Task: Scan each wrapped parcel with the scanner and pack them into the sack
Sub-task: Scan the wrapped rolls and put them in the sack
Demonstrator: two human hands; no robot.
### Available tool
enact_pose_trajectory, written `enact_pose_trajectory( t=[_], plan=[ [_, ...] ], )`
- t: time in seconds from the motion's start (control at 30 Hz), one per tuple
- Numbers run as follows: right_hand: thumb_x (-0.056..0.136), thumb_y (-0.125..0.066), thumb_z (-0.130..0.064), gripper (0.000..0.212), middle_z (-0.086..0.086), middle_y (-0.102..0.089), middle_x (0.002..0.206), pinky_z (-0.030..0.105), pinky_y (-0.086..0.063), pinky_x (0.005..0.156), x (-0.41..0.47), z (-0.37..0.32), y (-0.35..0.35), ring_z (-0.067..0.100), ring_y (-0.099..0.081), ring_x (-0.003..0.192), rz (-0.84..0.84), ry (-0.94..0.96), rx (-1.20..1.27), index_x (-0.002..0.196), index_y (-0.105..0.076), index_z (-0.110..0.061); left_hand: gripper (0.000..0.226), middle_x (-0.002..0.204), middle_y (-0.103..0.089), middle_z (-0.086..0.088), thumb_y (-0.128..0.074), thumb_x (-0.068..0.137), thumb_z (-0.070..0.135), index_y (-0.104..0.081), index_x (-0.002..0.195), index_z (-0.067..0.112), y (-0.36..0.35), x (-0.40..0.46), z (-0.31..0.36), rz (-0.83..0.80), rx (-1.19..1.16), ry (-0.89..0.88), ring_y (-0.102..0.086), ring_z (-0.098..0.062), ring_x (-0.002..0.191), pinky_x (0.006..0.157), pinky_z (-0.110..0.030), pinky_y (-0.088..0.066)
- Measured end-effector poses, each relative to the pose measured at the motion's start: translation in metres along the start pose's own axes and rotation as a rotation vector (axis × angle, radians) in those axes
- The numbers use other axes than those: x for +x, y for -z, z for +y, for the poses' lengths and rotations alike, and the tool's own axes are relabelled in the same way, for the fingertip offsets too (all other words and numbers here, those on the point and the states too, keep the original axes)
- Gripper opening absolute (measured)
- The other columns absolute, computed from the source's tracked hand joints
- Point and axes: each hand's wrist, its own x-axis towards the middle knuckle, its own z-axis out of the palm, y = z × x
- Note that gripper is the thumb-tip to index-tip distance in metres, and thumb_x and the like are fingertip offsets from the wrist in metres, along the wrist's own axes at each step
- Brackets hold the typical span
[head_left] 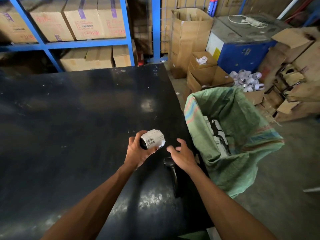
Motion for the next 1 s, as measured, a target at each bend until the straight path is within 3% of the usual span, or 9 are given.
enact_pose_trajectory(
  t=[0.13, 0.27, 0.33, 0.43, 0.47, 0.53, 0.63, 0.83, 1.0],
  plan=[
    [0.084, -0.064, -0.068, 0.073, 0.003, -0.064, 0.132, 0.04, -0.06, 0.089, 0.01, -0.035, 0.022, 0.022, -0.07, 0.107, -0.136, -0.062, 0.473, 0.143, -0.042, -0.031, 0.088, 0.127, -0.042, 0.005, -0.089, 0.067, 0.047, -0.04, 0.139, 0.038, -0.036, 0.009, 0.044, -0.039, -0.126, -0.028, -0.05, -0.011, 0.114, 0.091, -0.022, -0.044],
    [0.074, -0.077, -0.065, 0.086, 0.0, -0.063, 0.131, 0.045, -0.061, 0.09, 0.038, -0.047, 0.069, 0.022, -0.068, 0.11, 0.073, -0.009, 0.6, 0.146, -0.04, -0.034, 0.121, 0.145, -0.039, 0.01, -0.093, 0.058, 0.05, -0.021, 0.154, 0.031, -0.067, 0.035, 0.08, -0.226, -0.238, -0.101, -0.047, -0.007, 0.131, 0.108, -0.03, -0.044],
    [0.071, -0.082, -0.057, 0.091, 0.002, -0.064, 0.131, 0.045, -0.062, 0.09, 0.054, -0.044, 0.107, 0.021, -0.069, 0.108, 0.137, 0.037, 0.611, 0.147, -0.041, -0.028, 0.131, 0.156, -0.035, 0.009, -0.095, 0.06, 0.041, -0.009, 0.159, 0.032, -0.08, 0.05, 0.1, -0.337, -0.233, -0.124, -0.038, -0.002, 0.14, 0.117, -0.027, -0.033],
    [0.058, -0.084, -0.057, 0.102, 0.004, -0.065, 0.132, 0.047, -0.058, 0.095, 0.079, -0.027, 0.178, 0.024, -0.068, 0.11, 0.29, 0.048, 0.461, 0.145, -0.044, -0.02, 0.127, 0.158, -0.016, 0.018, -0.09, 0.07, 0.024, 0.004, 0.154, 0.039, -0.113, 0.069, 0.133, -0.39, -0.142, -0.194, -0.018, 0.015, 0.139, 0.111, -0.005, -0.018],
    [0.06, -0.085, -0.054, 0.099, 0.005, -0.065, 0.132, 0.047, -0.057, 0.095, 0.092, -0.014, 0.201, 0.025, -0.067, 0.111, 0.319, 0.052, 0.422, 0.144, -0.046, -0.018, 0.127, 0.161, -0.01, 0.015, -0.089, 0.071, 0.029, 0.007, 0.154, 0.036, -0.13, 0.076, 0.141, -0.381, -0.104, -0.221, -0.013, 0.012, 0.142, 0.114, -0.009, -0.017],
    [0.069, -0.088, -0.045, 0.09, 0.007, -0.062, 0.136, 0.046, -0.056, 0.097, 0.11, 0.013, 0.24, 0.028, -0.064, 0.116, 0.323, 0.024, 0.334, 0.145, -0.048, -0.017, 0.131, 0.167, 0.003, -0.004, -0.081, 0.074, 0.047, 0.017, 0.157, 0.024, -0.165, 0.094, 0.152, -0.358, 0.011, -0.193, -0.005, -0.017, 0.153, 0.124, -0.036, -0.019],
    [0.073, -0.089, -0.034, 0.087, 0.012, -0.059, 0.141, 0.044, -0.053, 0.097, 0.138, 0.061, 0.275, 0.032, -0.061, 0.121, 0.284, -0.056, 0.094, 0.146, -0.047, -0.014, 0.116, 0.164, 0.009, -0.023, -0.068, 0.088, 0.05, 0.023, 0.156, 0.025, -0.218, 0.118, 0.173, -0.286, 0.163, 0.05, -0.017, -0.047, 0.148, 0.116, -0.055, -0.029],
    [0.077, -0.085, -0.043, 0.086, 0.017, -0.06, 0.141, 0.034, -0.05, 0.091, 0.19, 0.137, 0.28, 0.033, -0.062, 0.122, 0.038, -0.281, -0.478, 0.145, -0.049, -0.006, 0.095, 0.154, -0.024, -0.031, -0.047, 0.101, 0.048, 0.016, 0.155, 0.002, -0.273, 0.136, 0.189, -0.11, 0.579, 0.188, -0.062, -0.041, 0.114, 0.088, -0.044, -0.051],
    [0.08, -0.087, -0.032, 0.077, 0.017, -0.06, 0.141, 0.034, -0.052, 0.097, 0.229, 0.172, 0.256, 0.031, -0.061, 0.123, -0.285, -0.41, -0.597, 0.142, -0.052, -0.002, 0.096, 0.125, -0.052, -0.023, -0.051, 0.1, 0.045, 0.014, 0.156, 0.001, -0.282, 0.141, 0.178, -0.028, 0.721, 0.168, -0.066, -0.033, 0.092, 0.07, -0.039, -0.051]
  ],
)
